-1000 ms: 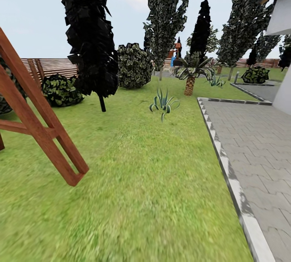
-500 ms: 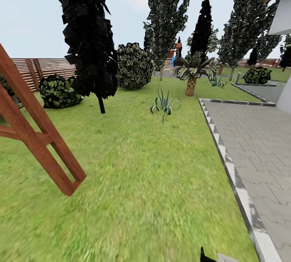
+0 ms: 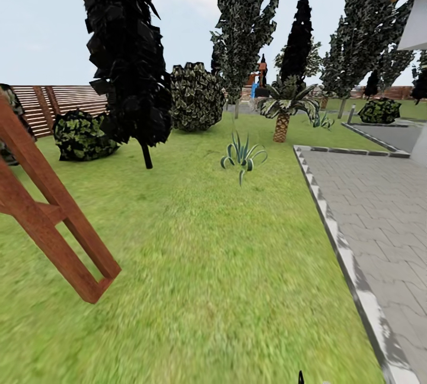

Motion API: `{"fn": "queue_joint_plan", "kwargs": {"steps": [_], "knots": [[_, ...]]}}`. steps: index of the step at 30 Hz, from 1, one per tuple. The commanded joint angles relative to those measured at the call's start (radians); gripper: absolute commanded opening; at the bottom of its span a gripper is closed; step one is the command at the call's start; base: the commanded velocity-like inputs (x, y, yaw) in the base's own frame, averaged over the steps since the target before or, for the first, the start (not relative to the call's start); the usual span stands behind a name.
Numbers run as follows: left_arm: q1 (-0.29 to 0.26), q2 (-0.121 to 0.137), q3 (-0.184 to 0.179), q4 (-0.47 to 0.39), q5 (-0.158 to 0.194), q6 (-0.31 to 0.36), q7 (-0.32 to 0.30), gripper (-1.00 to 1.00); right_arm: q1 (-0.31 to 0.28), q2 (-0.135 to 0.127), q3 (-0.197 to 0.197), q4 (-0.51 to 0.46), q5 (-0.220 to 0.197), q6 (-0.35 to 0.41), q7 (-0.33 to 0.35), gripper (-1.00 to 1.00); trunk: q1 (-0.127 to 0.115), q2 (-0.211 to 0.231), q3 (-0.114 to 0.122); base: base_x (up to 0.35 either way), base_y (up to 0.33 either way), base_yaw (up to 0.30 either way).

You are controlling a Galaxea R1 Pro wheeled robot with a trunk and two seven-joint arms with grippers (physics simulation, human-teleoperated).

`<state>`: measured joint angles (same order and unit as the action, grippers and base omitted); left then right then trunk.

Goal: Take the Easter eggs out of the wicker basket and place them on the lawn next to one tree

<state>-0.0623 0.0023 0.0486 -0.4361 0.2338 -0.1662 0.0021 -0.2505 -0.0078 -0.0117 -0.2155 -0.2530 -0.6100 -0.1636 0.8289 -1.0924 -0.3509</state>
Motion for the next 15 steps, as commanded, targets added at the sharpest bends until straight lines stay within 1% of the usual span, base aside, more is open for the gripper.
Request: {"fn": "queue_joint_plan", "kwargs": {"steps": [1,6,9,11,15], "knots": [[-0.001,-0.003,-0.004,0.018,0.003,-0.022,0.001,1.00,-0.001,0.000,0.001,0.002,0.001,-0.010,-0.001,1.00,0.001,-0.001,-0.001,0.332,0.000,-0.089],[-0.001,-0.005,-0.005,0.030,-0.011,-0.037,0.002,1.00,0.000,0.000,0.006,0.002,0.003,-0.015,0.001,1.00,0.001,-0.001,0.004,0.332,0.000,-0.151],[-0.001,-0.003,-0.004,0.032,-0.014,-0.041,0.003,1.00,0.000,-0.001,0.021,0.003,0.011,-0.015,0.003,1.00,0.001,-0.001,0.007,0.332,0.000,-0.191],[-0.001,-0.003,-0.003,0.032,-0.014,-0.042,0.004,1.00,0.000,-0.002,0.029,0.004,0.018,-0.014,0.005,1.00,0.001,-0.001,0.009,0.332,0.000,-0.221],[-0.001,-0.004,-0.003,0.033,-0.014,-0.042,0.004,1.00,0.000,-0.004,0.032,0.004,0.021,-0.014,0.005,1.00,0.001,-0.001,0.011,0.332,0.014,-0.261]]}}
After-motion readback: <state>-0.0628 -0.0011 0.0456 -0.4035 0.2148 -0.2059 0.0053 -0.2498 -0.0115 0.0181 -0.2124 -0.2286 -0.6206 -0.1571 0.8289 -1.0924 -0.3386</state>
